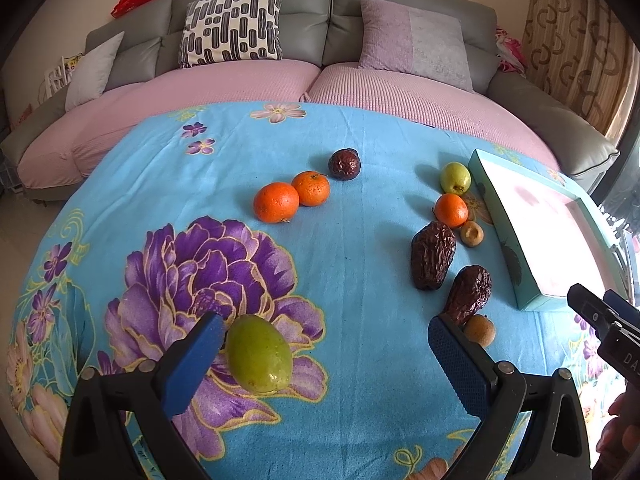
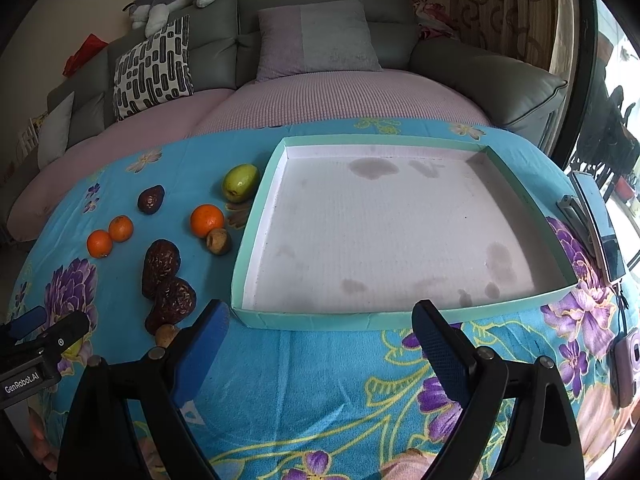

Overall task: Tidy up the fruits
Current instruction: 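Move the left gripper toward the large green mango on the bedspread, then close the left gripper on the green mango while the right gripper grasps a small brown fruit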

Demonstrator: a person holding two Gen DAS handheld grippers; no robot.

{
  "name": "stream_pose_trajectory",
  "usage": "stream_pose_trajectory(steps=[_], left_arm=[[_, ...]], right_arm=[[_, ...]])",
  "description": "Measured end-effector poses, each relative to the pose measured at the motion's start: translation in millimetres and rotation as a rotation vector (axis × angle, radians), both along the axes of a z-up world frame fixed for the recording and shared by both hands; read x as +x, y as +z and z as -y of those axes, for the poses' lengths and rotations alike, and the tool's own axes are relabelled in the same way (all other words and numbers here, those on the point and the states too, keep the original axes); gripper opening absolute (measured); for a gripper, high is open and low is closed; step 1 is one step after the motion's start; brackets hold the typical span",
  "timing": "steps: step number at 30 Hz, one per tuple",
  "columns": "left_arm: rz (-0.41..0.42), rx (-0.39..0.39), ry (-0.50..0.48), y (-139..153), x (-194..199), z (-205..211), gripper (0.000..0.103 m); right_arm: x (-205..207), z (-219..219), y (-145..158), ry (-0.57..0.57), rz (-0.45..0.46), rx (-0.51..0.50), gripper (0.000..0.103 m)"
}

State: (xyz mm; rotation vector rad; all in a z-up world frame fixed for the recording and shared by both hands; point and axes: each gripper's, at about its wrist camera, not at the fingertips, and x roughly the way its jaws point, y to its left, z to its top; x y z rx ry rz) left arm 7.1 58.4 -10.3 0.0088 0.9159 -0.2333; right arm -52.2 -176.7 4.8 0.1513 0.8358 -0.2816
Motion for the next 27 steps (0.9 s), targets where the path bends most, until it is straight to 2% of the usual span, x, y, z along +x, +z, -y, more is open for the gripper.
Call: stream_pose_trajectory(steps=[16, 23, 27], left_arm=[[-0.013, -0.005, 0.03, -0.4, 1.5, -7.3, 0.103], [-0.027, -0.004, 0.077, -3.4, 4.9, -17.6, 0.101], [-0.034, -0.004, 0.096, -5.4, 5.3, -23.9, 0.098]], right_arm=[[4.5, -5.1, -1.5, 0.024, -0.012, 0.002, 0.093], [9.3, -13.5, -5.9, 0.061, -0.026, 0.023, 0.093], [15.3, -27.6, -10.5, 0.13, -0.043, 0.045, 0.093]])
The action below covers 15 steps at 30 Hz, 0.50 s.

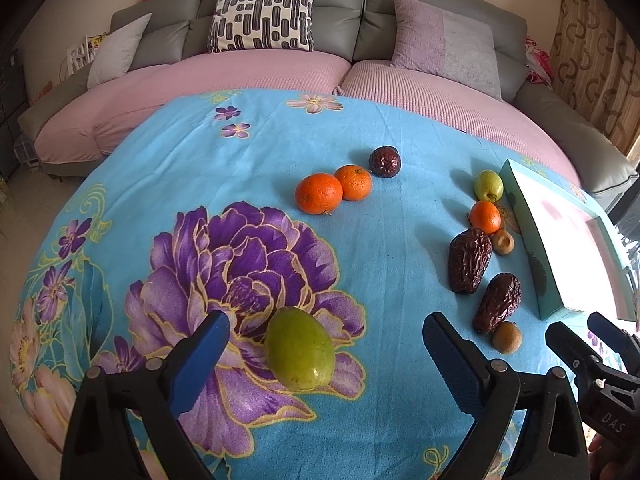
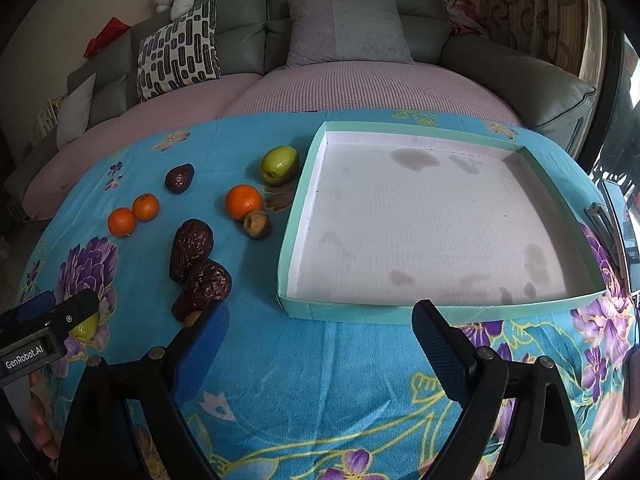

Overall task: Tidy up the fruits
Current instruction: 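Close the left gripper on the green mango while the right gripper grasps a small brown fruit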

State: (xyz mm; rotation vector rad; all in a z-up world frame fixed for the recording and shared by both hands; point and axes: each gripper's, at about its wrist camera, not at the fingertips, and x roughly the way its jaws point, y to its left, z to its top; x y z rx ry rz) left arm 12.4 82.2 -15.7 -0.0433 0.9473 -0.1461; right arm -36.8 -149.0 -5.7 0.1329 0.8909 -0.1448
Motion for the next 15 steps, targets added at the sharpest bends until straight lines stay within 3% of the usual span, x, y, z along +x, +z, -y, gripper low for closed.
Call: stream_pose_trajectory(steps=[5, 12, 14, 15], left_arm=[[-0.025, 0.004, 0.02, -8.1, 2.8, -4.4, 0.095], [-0.067, -0.004, 0.027, -19.0, 4.0, -7.1, 0.081], [-0.08, -0.009, 0.037, -21.4, 4.6, -9.2, 0.076], [-0.082, -0.012, 0.038, -21.5, 4.3, -10.2, 0.072]], right_arm=[[4.0, -24.5, -4.9, 0.097, -0.016, 0.006, 0.093], [9.3, -52.5, -12.9, 0.191, -0.017, 0.012, 0.093], [11.8, -58.3, -18.9, 0.208, -0.035, 0.017, 0.09], [12.8, -61.4, -21.0, 0.218, -0.042, 0.02, 0.083]])
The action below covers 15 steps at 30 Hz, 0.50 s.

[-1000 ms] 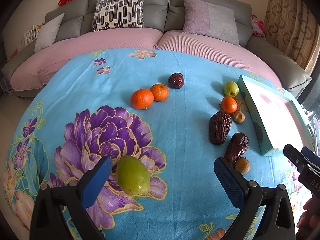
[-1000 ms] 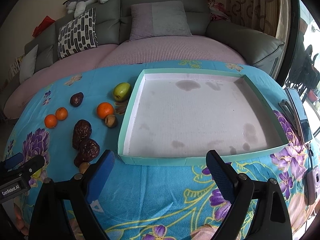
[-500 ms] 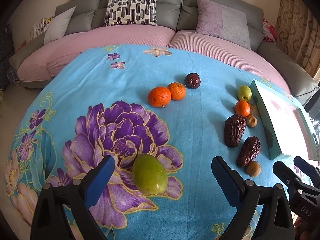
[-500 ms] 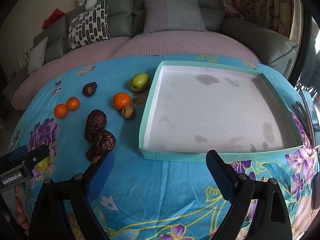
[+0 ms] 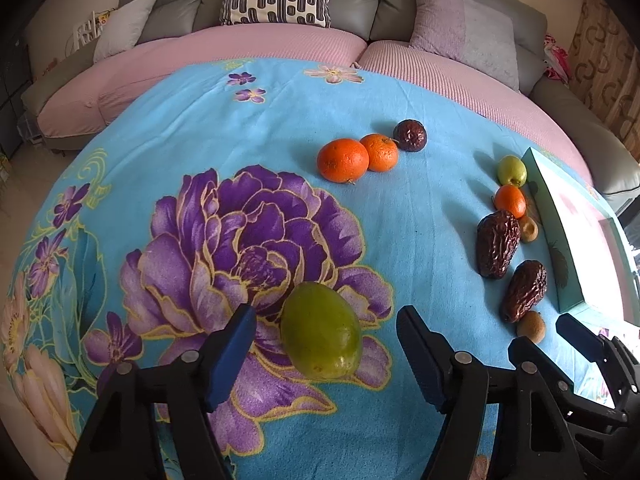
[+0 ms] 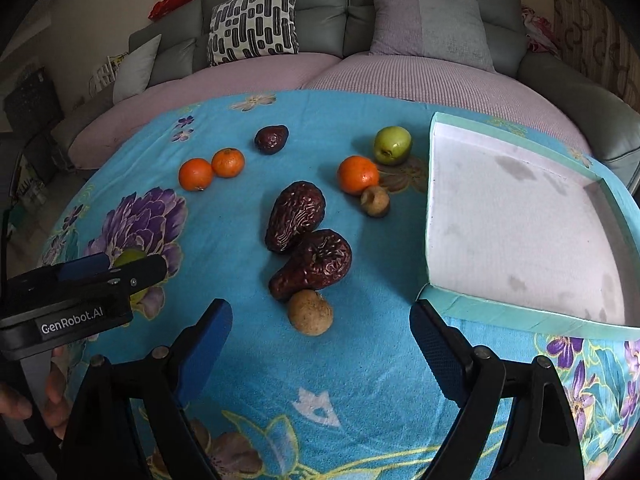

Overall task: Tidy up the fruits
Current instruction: 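Close the left gripper on the green mango while the right gripper grasps a small brown fruit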

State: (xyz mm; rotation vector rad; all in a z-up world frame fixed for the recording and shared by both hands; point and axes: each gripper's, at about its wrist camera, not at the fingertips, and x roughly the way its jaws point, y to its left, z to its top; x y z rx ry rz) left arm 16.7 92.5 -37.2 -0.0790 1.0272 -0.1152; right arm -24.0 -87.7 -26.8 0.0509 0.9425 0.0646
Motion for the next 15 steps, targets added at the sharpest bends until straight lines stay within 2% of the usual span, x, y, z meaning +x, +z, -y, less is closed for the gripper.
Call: stream_pose_trajectory(steps=[1, 2, 4, 5, 7, 10, 12, 15], left_arm=[[-0.001, -0.001, 0.001, -0.1, -0.1, -0.3, 0.067], [-0.001, -0.004, 0.0, -0.1, -0.4, -0.5, 0.065], [-0.005, -0.011, -0.003, -0.6, -0.6, -0.8, 0.053], [-0.006, -0.014, -0.003, -0.3, -0.6, -1.0, 0.051], [-0.003, -0.015, 0.001, 0.5, -0.4, -1.9, 0.047], [0.002, -0.018, 0.005, 2.3, -0.5, -2.8, 0.043], [0.002, -0.016, 0.004, 2.4, 0.0, -2.5, 0.042], [0.007, -0.018, 0.005, 3.4, 0.5, -2.3, 0.042]], right_arm=[[0.8, -1.8, -1.2, 0.005, -0.002, -0.002, 0.076], [1.6, -3.1, -2.2, 0.006, -0.004, -0.007, 0.074], [2.9, -2.6, -4.4, 0.0, -0.009, -0.01, 0.073], [3.2, -1.8, -5.3, -0.003, -0.013, -0.006, 0.072], [3.5, 0.3, -7.0, -0.01, -0.023, 0.003, 0.057], [2.7, 2.6, -7.0, -0.013, -0.028, 0.015, 0.047], [2.4, 1.9, -6.4, -0.01, -0.026, 0.016, 0.043], [1.5, 1.5, -6.3, -0.006, -0.028, 0.016, 0.033]])
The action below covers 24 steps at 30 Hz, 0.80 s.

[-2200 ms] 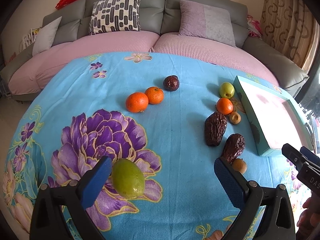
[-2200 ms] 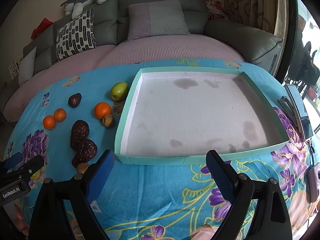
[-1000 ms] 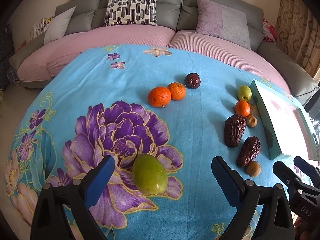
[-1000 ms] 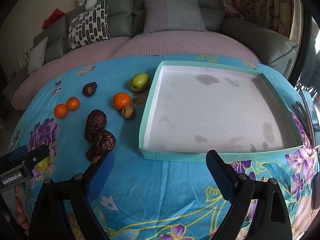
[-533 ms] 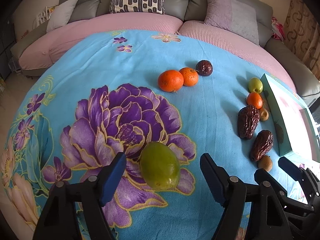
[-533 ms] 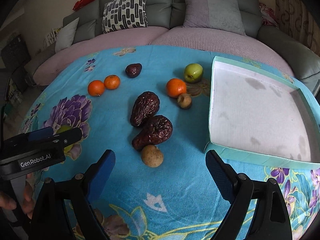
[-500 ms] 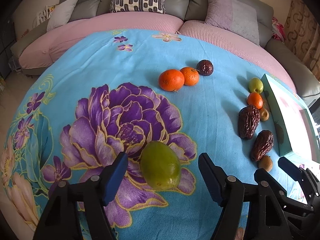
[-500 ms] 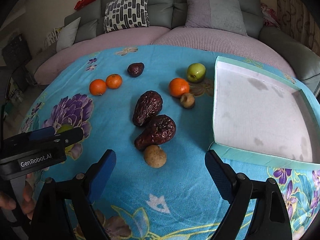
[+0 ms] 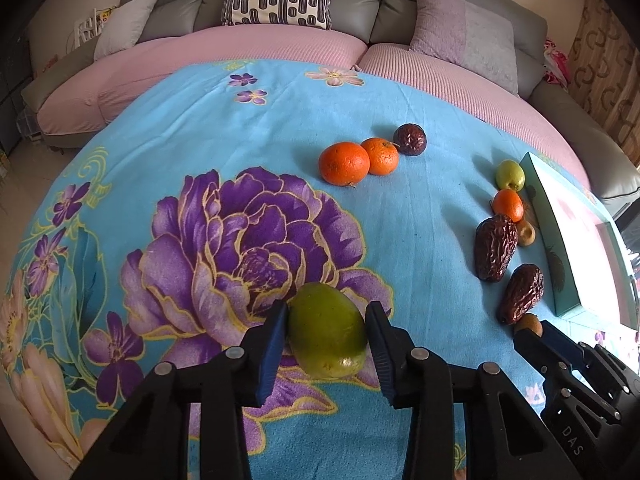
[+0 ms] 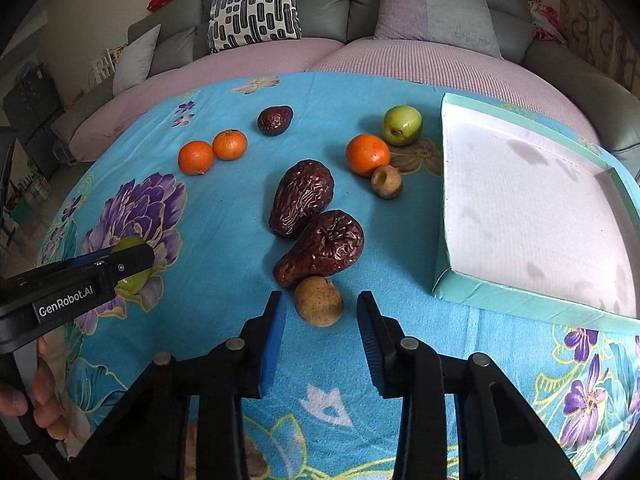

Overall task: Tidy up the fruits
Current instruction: 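Close the left gripper on the green mango while the right gripper grasps a small brown fruit, then lift and carry the mango and brown fruit over the white tray with both grippers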

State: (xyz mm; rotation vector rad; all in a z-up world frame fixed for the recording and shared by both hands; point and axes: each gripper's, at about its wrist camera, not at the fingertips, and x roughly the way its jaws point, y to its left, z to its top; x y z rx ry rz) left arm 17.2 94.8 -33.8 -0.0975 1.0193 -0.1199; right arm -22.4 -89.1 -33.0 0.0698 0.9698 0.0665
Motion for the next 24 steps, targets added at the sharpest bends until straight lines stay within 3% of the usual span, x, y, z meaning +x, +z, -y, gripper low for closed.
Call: stream_pose_trajectory(steps=[3, 13, 24], left_arm=[[0.004, -0.002, 0.0, 0.6, -0.3, 0.1, 0.042], [0.053, -0.037, -0.008, 15.6, -1.9, 0.7, 0.042], [0.147, 0.002, -0.116, 69.5, 15.9, 39.1, 0.042]], right_arm=[[-0.3, 0.4, 0.4, -0.001, 0.0, 0.001, 0.027], [-7.3, 5.6, 18.6, -0.017, 0.076, -0.004, 0.026], [-5.0, 58.8, 66.0, -0.194, 0.174, -0.014, 0.026]])
